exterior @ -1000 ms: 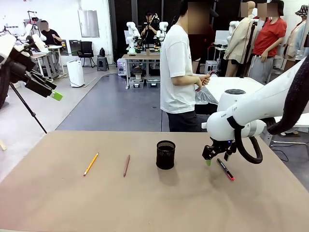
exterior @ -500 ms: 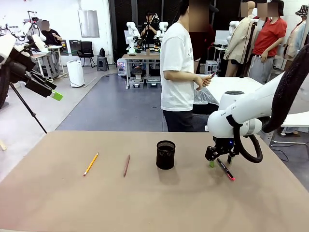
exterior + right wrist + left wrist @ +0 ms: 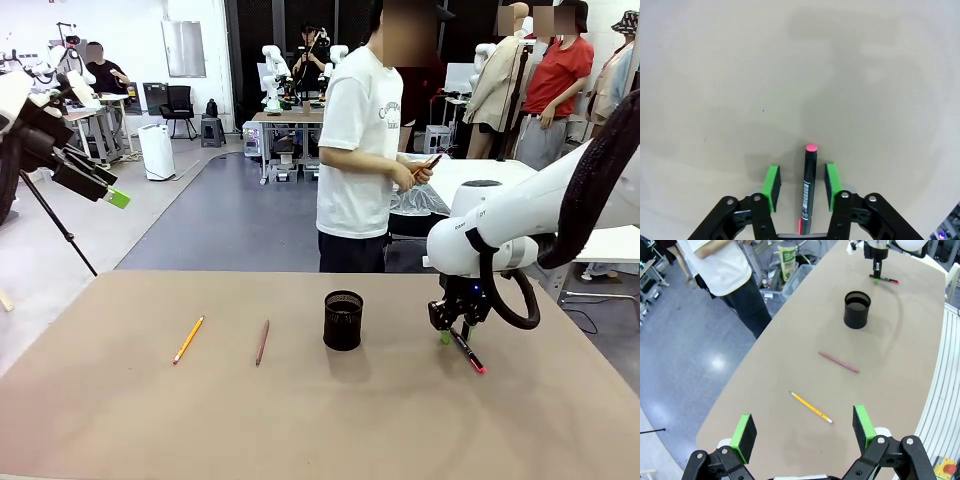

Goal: Place the pens into the pen holder.
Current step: Pick up a writing instrument from the table and place it into the Pen holder.

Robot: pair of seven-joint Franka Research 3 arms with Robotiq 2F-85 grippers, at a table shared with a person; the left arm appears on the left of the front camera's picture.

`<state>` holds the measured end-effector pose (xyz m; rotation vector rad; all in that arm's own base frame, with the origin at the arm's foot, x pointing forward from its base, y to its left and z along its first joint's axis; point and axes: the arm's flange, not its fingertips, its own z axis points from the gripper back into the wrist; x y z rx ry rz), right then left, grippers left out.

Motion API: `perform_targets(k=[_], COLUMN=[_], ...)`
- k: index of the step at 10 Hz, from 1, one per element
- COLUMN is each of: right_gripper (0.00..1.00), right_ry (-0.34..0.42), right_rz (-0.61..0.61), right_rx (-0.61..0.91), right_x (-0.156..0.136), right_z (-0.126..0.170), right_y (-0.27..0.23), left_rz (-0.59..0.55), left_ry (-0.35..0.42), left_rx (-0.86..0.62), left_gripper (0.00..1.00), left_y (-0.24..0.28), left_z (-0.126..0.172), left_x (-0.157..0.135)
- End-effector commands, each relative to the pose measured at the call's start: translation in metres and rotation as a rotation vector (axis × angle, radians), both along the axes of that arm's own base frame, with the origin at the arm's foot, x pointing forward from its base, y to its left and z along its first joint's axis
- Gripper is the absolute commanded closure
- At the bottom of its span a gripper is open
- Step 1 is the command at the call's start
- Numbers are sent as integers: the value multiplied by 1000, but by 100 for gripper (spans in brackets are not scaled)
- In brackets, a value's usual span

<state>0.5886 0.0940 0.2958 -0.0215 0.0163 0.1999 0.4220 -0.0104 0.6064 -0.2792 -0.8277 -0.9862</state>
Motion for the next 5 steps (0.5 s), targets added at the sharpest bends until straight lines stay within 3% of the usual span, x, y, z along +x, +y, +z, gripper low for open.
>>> perform_targets(k=[1, 5], right_gripper=[100, 100], right_ry=[29, 43], right_rz=[5, 41], right_rx=[8, 37], right_x=[4, 3], right_z=[-4, 1], right_y=[-1, -8], left_rz=[-7, -7], left_ry=[-6, -6], left_rx=[-15, -15], left_gripper=[0, 0], left_y=[1, 1], left_z=[0, 0], left_x=[1, 1])
